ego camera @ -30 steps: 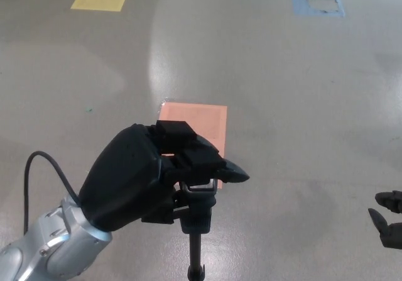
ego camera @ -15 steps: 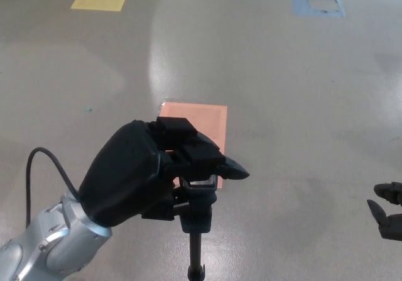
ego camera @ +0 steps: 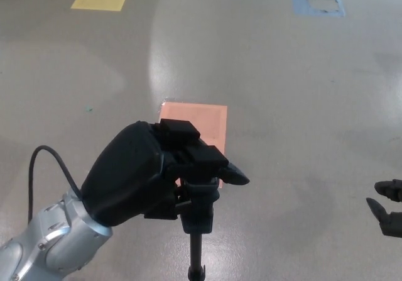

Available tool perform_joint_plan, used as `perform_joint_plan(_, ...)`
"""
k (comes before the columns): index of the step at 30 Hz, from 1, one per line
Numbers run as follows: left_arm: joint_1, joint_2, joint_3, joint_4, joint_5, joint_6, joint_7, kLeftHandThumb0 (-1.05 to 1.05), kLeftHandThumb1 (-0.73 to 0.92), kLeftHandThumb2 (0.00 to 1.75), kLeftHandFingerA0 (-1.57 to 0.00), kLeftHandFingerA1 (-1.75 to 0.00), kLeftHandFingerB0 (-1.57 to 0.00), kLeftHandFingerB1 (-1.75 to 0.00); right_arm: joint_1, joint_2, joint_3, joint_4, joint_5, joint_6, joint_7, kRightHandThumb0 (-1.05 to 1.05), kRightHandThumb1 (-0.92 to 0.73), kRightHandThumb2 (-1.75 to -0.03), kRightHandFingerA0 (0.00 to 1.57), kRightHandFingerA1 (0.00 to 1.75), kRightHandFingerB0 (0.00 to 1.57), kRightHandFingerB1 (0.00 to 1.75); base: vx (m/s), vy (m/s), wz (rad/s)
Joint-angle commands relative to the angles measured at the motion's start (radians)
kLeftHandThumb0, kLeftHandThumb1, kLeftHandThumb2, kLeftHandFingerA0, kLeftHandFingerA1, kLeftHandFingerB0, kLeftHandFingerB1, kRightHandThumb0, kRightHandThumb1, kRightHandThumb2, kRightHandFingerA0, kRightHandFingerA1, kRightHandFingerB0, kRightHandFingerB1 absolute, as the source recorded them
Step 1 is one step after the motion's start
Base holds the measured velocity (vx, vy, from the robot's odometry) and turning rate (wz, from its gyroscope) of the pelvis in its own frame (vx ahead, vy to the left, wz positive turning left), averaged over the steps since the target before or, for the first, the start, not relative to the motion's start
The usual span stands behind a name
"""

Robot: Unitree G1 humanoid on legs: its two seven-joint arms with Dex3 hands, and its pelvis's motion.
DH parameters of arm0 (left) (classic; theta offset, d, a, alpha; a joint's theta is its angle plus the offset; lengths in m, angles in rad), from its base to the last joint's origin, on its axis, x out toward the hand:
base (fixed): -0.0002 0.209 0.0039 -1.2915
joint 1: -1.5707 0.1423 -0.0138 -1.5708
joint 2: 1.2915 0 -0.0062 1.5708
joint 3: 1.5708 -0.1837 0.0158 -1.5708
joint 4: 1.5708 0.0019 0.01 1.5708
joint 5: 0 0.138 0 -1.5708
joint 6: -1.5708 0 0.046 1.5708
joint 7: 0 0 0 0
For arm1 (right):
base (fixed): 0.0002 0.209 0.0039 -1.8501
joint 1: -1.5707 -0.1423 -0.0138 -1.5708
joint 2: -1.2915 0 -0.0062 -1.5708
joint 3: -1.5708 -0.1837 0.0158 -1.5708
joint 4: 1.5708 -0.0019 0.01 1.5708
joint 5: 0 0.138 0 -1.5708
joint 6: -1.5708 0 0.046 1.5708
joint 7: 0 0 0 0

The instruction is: The robot uses its left hand to grab the top of a phone stand kept on the floor and rotates it anti-clockwise

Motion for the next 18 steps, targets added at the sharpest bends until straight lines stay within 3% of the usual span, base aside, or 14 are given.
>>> perform_joint_plan(1, -0.002, 0.008, 0.003, -0.009, -0.010, 0.028, -0.018, -0.14, 0.73, 0.62, -0.91, -0.69, -0.87, -0.61, -0.011, -0.021, -0.001, 0.011, -0.001, 0.011, 0.003, -0.61, -0.89, -0.65, 0.17, 0.29, 0.03, 0.23, 0.00, 0.000, 0.00)
perform_joint_plan(7, -0.002, 0.007, -0.001, -0.003, -0.028, 0.024, -0.028, -0.14, 0.74, 0.62, -0.91, -0.69, -0.88, -0.61, -0.013, -0.023, -0.001, 0.012, 0.000, 0.007, 0.005, -0.60, -0.90, -0.67, 0.15, 0.29, 0.02, 0.24, 0.00, 0.000, 0.00)
perform_joint_plan(8, 0.003, -0.002, -0.008, -0.005, -0.085, 0.048, -0.060, -0.18, 0.73, 0.62, -0.92, -0.69, -0.87, -0.61, -0.015, -0.024, 0.001, 0.013, -0.003, 0.007, 0.005, -0.60, -0.86, -0.70, 0.15, 0.30, 0.07, 0.15, 0.00, 0.000, 0.00)
perform_joint_plan(11, 0.011, -0.012, -0.011, -0.016, -0.131, 0.082, -0.092, -0.21, 0.74, 0.62, -0.91, -0.68, -0.87, -0.60, -0.018, -0.025, 0.005, 0.014, -0.007, 0.008, 0.002, -0.60, -0.86, -0.69, 0.15, 0.30, 0.07, 0.15, 0.00, 0.000, 0.00)
perform_joint_plan(12, 0.022, -0.017, -0.015, -0.036, -0.179, 0.125, -0.128, -0.24, 0.74, 0.62, -0.92, -0.72, -0.87, -0.60, -0.021, -0.024, 0.004, 0.015, -0.006, 0.010, 0.001, -0.63, -0.71, -0.99, 0.08, 0.42, 0.01, 0.27, 0.00, 0.000, 0.00)
perform_joint_plan(13, 0.027, -0.021, -0.017, -0.046, -0.207, 0.148, -0.147, -0.24, 0.73, 0.62, -0.94, -0.70, -0.87, -0.60, -0.022, -0.024, 0.004, 0.015, -0.006, 0.012, 0.001, -0.62, -0.89, -0.66, 0.17, 0.29, 0.04, 0.22, 0.00, 0.000, 0.00)
perform_joint_plan(15, 0.039, -0.031, -0.020, -0.073, -0.270, 0.213, -0.191, -0.25, 0.75, 0.62, -0.93, -0.71, -0.87, -0.60, -0.024, -0.025, 0.004, 0.015, -0.005, 0.013, 0.002, -0.62, -0.85, -0.69, 0.15, 0.30, 0.08, 0.13, 0.00, 0.000, 0.00)
perform_joint_plan(18, 0.051, -0.041, -0.021, -0.109, -0.345, 0.293, -0.244, -0.23, 0.74, 0.62, -0.93, -0.73, -0.86, -0.60, -0.025, -0.025, 0.001, 0.015, -0.002, 0.011, 0.004, -0.62, -0.89, -0.65, 0.17, 0.29, 0.04, 0.22, 0.00, 0.000, 0.00)
